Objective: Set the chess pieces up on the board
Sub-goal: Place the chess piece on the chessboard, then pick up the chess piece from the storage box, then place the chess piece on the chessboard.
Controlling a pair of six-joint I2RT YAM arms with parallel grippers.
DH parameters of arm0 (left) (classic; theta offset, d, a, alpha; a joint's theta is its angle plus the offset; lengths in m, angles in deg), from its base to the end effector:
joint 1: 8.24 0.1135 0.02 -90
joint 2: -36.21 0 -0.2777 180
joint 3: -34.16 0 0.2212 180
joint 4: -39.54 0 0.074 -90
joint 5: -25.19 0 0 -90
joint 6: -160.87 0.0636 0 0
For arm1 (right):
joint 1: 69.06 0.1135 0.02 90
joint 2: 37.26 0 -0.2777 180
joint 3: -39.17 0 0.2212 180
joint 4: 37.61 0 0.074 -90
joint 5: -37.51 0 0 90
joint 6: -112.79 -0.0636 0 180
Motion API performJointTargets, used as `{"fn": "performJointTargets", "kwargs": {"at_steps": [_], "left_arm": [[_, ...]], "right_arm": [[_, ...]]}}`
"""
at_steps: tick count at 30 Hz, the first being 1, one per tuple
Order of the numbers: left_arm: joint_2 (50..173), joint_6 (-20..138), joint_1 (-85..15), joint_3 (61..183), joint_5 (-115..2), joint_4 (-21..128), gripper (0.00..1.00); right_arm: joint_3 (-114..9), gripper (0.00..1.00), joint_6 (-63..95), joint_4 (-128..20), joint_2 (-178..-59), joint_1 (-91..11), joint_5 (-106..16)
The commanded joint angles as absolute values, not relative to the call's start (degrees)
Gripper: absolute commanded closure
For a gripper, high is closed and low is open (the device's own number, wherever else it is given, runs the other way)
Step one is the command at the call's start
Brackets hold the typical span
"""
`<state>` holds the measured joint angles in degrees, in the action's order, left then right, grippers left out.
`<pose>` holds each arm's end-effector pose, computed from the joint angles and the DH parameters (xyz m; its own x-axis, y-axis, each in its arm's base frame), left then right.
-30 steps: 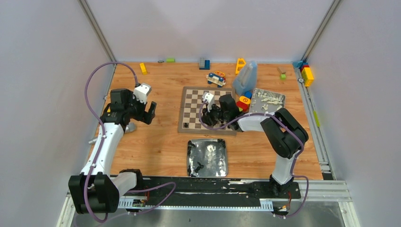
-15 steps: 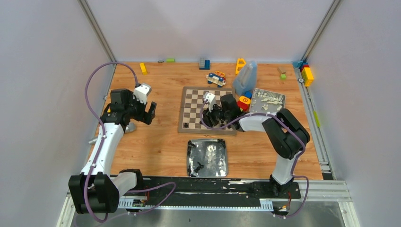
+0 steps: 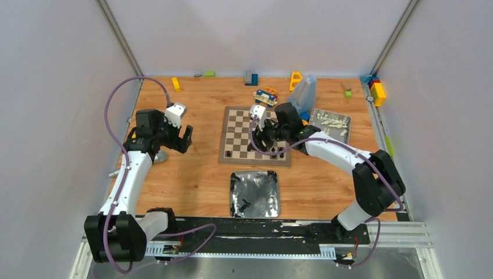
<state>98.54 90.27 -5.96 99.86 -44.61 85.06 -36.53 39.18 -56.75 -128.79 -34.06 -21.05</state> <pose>0.2117 -0.0136 0.2827 -0.5599 0.2897 -0.7763 0.4288 0.9030 0.0277 0.2639 0.2252 0.2572 -0.2135 -0.4434 -0.8705 -0.9379 0.3425 0.0556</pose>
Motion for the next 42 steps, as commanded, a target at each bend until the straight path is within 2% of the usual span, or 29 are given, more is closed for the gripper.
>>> {"fn": "performJointTargets", "kwargs": {"at_steps": [1, 14, 22, 26, 34, 42], "left_arm": [[97.1, 90.1, -5.6, 100.5, -43.0, 84.4, 0.0], [96.3, 90.6, -5.7, 100.2, -41.4, 84.5, 0.0], [96.0, 90.7, -5.7, 100.3, -40.7, 84.8, 0.0], [96.1, 90.7, -5.7, 100.3, -40.7, 84.7, 0.0], [96.4, 90.9, -5.7, 100.3, -40.9, 84.7, 0.0], [96.5, 91.0, -5.7, 100.2, -41.0, 84.6, 0.0]], "right_arm": [[-37.7, 0.44, 46.6, -71.5, -125.5, -30.0, -19.0], [-40.4, 0.5, 47.1, -75.3, -133.1, -20.5, -26.9], [-47.8, 0.53, 43.1, -74.9, -136.3, -23.7, -36.5], [-51.0, 0.5, 41.8, -75.5, -138.1, -24.9, -39.4], [-56.8, 0.49, 40.3, -78.7, -144.6, -26.1, -41.0], [-59.3, 0.53, 39.5, -80.2, -148.2, -27.0, -41.1]]}}
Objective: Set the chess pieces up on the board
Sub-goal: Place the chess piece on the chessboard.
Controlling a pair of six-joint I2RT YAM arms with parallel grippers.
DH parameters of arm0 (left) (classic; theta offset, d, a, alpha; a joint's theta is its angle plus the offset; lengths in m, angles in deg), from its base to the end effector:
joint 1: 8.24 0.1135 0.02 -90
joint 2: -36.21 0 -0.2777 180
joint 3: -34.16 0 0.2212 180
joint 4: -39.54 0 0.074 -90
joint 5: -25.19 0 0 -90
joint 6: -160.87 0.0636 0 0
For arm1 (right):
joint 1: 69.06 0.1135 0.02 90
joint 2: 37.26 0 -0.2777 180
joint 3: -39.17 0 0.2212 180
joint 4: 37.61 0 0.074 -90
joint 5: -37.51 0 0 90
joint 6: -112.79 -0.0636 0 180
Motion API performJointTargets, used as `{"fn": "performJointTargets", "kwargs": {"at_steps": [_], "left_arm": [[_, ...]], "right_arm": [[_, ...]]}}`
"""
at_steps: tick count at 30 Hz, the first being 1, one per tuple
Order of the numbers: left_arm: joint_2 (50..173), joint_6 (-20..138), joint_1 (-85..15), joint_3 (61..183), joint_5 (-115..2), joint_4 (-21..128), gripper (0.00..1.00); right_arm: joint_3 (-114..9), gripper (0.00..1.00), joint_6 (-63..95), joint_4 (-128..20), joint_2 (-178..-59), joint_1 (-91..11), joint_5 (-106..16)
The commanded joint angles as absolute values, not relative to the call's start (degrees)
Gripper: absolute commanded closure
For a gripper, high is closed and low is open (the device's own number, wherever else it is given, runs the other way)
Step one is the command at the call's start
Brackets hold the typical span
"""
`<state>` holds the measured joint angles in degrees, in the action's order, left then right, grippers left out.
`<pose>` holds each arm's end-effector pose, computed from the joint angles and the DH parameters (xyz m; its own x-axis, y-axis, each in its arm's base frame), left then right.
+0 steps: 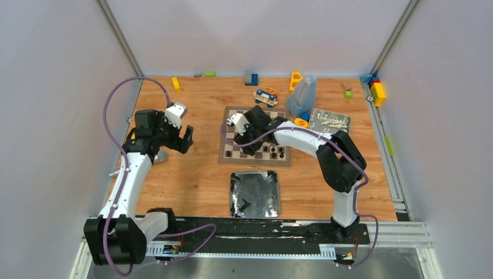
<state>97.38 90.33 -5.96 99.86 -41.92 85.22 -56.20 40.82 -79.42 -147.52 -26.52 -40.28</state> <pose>0.2073 -0.0165 0.2870 -0.5347 0.2859 -0.7952 0.4604 0.8876 0.0095 0.2891 0.2835 0.2034 -0.3546 -0.7359 -0.5768 -0.9003 0.4352 -0.0018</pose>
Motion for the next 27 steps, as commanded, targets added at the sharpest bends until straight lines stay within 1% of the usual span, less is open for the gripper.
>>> {"fn": "performJointTargets", "kwargs": {"at_steps": [1, 11, 21, 27], "left_arm": [[96.5, 91.0, -5.7, 100.2, -41.1, 84.6, 0.0], [96.5, 91.1, -5.7, 100.1, -41.1, 84.6, 0.0], [96.1, 91.2, -5.7, 100.0, -41.0, 84.6, 0.0], [96.1, 91.2, -5.7, 100.1, -40.9, 84.8, 0.0]], "right_arm": [[-59.4, 0.54, 39.5, -80.2, -148.4, -27.1, -41.1], [-60.1, 0.67, 39.5, -80.5, -149.6, -27.5, -40.7], [-59.7, 0.87, 39.4, -81.2, -148.8, -28.2, -41.6], [-58.0, 0.93, 39.4, -81.5, -146.5, -29.8, -41.9]]}}
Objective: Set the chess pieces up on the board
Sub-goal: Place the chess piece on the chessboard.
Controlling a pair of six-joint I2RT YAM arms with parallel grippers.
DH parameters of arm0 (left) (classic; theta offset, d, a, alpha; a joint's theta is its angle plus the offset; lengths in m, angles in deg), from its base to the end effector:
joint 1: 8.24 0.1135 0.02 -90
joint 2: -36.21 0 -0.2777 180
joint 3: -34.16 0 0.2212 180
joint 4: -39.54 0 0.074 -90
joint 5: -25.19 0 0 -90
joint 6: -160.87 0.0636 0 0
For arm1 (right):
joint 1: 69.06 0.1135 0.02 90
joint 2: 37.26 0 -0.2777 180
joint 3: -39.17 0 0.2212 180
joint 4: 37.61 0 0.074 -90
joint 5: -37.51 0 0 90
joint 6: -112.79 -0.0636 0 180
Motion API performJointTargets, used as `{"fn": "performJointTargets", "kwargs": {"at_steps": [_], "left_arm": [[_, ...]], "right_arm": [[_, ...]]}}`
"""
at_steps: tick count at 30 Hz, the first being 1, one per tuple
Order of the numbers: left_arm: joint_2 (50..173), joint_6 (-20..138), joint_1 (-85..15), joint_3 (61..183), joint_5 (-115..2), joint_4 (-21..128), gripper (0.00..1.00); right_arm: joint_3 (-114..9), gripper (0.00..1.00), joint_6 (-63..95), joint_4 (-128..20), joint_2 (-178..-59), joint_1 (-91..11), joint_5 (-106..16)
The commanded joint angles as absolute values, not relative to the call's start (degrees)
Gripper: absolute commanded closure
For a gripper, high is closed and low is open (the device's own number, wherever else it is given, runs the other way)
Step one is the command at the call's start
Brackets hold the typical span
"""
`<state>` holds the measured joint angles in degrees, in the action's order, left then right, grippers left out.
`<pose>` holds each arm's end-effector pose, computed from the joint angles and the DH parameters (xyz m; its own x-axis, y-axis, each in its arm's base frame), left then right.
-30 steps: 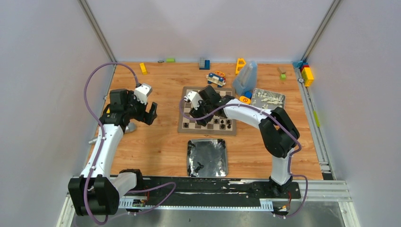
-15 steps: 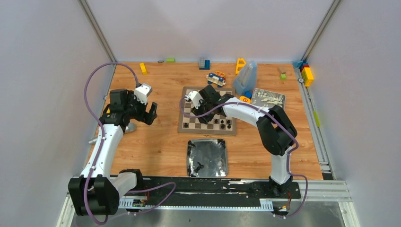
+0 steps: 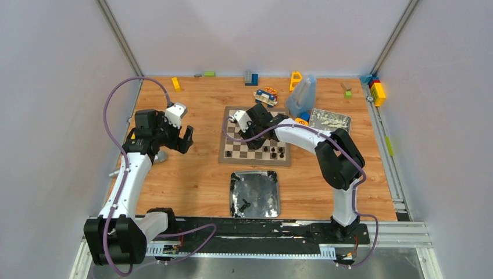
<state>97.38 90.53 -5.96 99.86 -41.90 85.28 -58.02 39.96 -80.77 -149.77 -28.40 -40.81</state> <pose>0.2072 -0.0165 0.2869 -0.5338 0.2889 -0.7947 0.4625 0.8865 0.0116 0.3033 0.2775 0.1954 -0.4058 -0.7296 -0.5504 -0.8773 0.4799 0.0106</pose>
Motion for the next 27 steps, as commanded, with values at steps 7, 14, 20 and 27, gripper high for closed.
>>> {"fn": "performJointTargets", "kwargs": {"at_steps": [7, 14, 20, 27], "left_arm": [[96.2, 91.1, -5.7, 100.1, -41.0, 84.7, 0.0], [96.3, 91.1, -5.6, 100.1, -41.0, 84.7, 0.0], [96.3, 91.1, -5.7, 100.1, -41.0, 84.8, 0.0], [96.2, 91.1, -5.7, 100.1, -41.0, 84.8, 0.0]], "right_arm": [[-56.1, 0.96, 39.9, -81.8, -144.8, -30.5, -42.5], [-54.3, 0.96, 40.0, -82.0, -144.1, -30.6, -42.2], [-53.2, 0.96, 39.9, -82.2, -143.7, -30.6, -42.1], [-53.2, 0.95, 39.9, -82.3, -144.0, -30.6, -41.9]]}}
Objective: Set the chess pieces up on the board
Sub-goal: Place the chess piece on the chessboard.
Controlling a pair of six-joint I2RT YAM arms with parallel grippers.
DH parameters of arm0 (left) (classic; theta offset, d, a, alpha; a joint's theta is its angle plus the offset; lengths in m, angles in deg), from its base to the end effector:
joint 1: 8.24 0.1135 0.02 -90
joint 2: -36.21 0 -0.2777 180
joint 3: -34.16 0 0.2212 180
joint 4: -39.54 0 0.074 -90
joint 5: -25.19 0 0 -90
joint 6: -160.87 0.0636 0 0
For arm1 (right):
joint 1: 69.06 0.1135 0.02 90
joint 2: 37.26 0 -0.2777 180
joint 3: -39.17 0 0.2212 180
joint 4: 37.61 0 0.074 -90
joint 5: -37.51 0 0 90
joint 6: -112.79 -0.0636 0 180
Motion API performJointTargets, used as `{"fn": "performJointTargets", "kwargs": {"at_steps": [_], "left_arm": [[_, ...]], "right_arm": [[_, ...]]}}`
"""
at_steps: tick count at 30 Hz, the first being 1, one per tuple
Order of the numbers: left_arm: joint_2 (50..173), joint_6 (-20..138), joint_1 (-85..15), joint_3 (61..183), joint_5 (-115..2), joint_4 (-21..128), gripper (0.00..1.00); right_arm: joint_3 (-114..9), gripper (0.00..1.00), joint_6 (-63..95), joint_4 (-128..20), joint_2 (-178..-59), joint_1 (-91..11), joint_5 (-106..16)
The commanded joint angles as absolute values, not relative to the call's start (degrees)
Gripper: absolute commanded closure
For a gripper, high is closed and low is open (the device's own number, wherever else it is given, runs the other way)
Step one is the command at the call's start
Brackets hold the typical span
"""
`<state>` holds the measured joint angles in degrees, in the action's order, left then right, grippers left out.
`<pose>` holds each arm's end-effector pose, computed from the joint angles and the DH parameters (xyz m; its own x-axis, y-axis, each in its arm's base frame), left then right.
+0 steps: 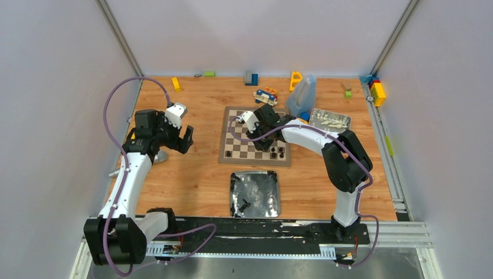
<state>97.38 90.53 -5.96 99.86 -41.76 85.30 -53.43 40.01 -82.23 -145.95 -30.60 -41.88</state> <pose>0.2071 -0.0167 0.2869 -0.5335 0.2886 -0.7950 0.4642 0.8857 0.0100 0.2968 0.2507 0.1962 -0.4505 -0.7294 -0.5148 -0.8535 0.5211 0.0086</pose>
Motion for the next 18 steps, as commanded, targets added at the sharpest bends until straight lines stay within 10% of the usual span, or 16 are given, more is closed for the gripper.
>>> {"fn": "performJointTargets", "kwargs": {"at_steps": [1, 18], "left_arm": [[96.2, 91.1, -5.8, 100.1, -41.0, 84.8, 0.0], [96.2, 91.2, -5.7, 99.9, -41.3, 84.6, 0.0]], "right_arm": [[-53.3, 0.94, 40.0, -82.4, -144.1, -30.6, -41.9], [-53.8, 0.34, 43.5, -82.4, -135.1, -28.9, -40.3]]}}
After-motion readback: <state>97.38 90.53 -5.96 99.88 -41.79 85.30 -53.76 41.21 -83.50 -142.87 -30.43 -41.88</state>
